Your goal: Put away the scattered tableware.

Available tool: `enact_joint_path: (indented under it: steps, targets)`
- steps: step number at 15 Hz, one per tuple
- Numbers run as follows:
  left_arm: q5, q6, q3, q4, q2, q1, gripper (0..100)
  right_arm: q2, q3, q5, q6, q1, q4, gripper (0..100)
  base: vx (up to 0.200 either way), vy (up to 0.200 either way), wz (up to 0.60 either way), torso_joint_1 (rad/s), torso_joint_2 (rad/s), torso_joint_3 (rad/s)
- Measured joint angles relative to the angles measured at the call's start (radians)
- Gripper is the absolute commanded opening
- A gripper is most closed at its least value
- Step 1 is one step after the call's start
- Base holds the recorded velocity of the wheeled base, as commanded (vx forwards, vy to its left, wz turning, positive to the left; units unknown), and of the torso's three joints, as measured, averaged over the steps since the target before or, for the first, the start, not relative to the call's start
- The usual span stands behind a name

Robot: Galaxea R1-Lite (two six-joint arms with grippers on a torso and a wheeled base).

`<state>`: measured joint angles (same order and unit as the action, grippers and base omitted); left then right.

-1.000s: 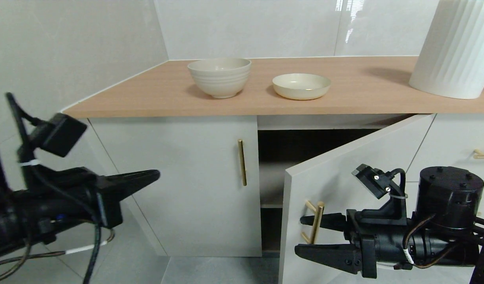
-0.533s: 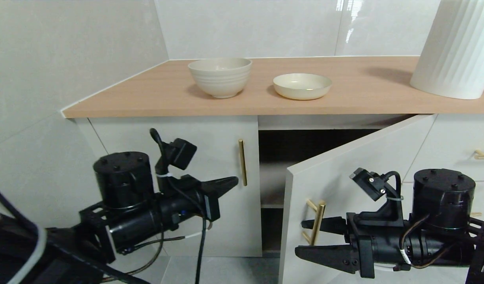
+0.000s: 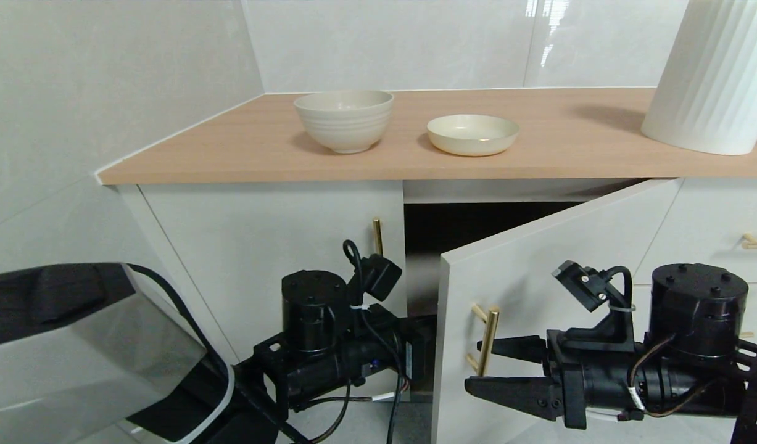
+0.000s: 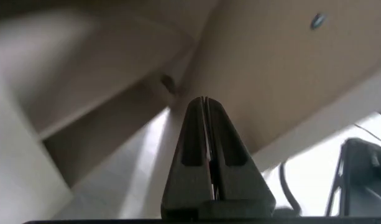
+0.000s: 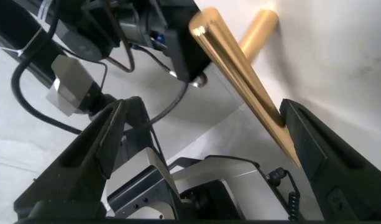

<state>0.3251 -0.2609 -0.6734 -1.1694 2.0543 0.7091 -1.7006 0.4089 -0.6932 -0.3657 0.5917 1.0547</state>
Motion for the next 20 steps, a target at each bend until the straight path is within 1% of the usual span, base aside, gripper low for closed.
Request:
enact_joint_path:
  steps: [2, 5, 7, 9, 10, 12, 13, 14, 15, 16, 18, 19, 20]
  targets:
    - [0.011, 0.0, -0.033, 0.009, 0.015, 0.011, 0, 0.007, -0.013, 0.014, 0.004, -0.01, -0.002, 100, 0.0, 0.0, 0.0, 0.0, 0.0, 0.0]
    - [0.014, 0.001, -0.041, 0.01, 0.012, 0.034, 0, 0.057, -0.07, 0.019, 0.02, -0.07, -0.009, 100, 0.0, 0.0, 0.0, 0.0, 0.0, 0.0]
    - [0.014, 0.001, -0.041, 0.01, -0.004, 0.043, 0, 0.117, -0.164, 0.02, 0.089, -0.128, -0.013, 100, 0.0, 0.0, 0.0, 0.0, 0.0, 0.0]
    - [0.017, 0.001, -0.036, 0.01, -0.022, 0.053, 0, 0.173, -0.244, 0.025, 0.135, -0.16, -0.015, 100, 0.0, 0.0, 0.0, 0.0, 0.0, 0.0]
    - [0.016, 0.001, -0.033, 0.01, -0.031, 0.057, 0, 0.2, -0.267, 0.053, 0.148, -0.168, -0.016, 100, 0.0, 0.0, 0.0, 0.0, 0.0, 0.0]
    - [0.016, 0.001, -0.03, 0.01, -0.044, 0.061, 0, 0.241, -0.295, 0.142, 0.189, -0.173, -0.025, 100, 0.0, 0.0, 0.0, 0.0, 0.0, 0.0]
    - [0.016, 0.0, -0.031, 0.01, -0.048, 0.062, 0, 0.256, -0.297, 0.232, 0.214, -0.173, -0.032, 100, 0.0, 0.0, 0.0, 0.0, 0.0, 0.0]
    - [0.017, 0.0, -0.031, 0.01, -0.051, 0.063, 0, 0.276, -0.294, 0.291, 0.232, -0.172, -0.048, 100, 0.0, 0.0, 0.0, 0.0, 0.0, 0.0]
    - [0.016, 0.0, -0.032, 0.01, -0.053, 0.063, 0, 0.311, -0.283, 0.309, 0.243, -0.17, -0.092, 100, 0.0, 0.0, 0.0, 0.0, 0.0, 0.0]
    - [0.016, 0.001, -0.034, 0.011, -0.053, 0.064, 0, 0.355, -0.265, 0.317, 0.251, -0.171, -0.172, 100, 0.0, 0.0, 0.0, 0.0, 0.0, 0.0]
    - [0.016, 0.001, -0.041, 0.019, -0.054, 0.066, 0, 0.464, -0.192, 0.325, 0.26, -0.173, -0.453, 100, 0.0, 0.0, 0.0, 0.0, 0.0, 0.0]
    - [0.016, 0.0, -0.043, 0.022, -0.054, 0.069, 0, 0.514, -0.147, 0.328, 0.262, -0.173, -0.564, 100, 0.0, 0.0, 0.0, 0.0, 0.0, 0.0]
    - [0.017, 0.001, -0.045, 0.023, -0.053, 0.07, 0, 0.558, -0.114, 0.329, 0.264, -0.173, -0.628, 100, 0.0, 0.0, 0.0, 0.0, 0.0, 0.0]
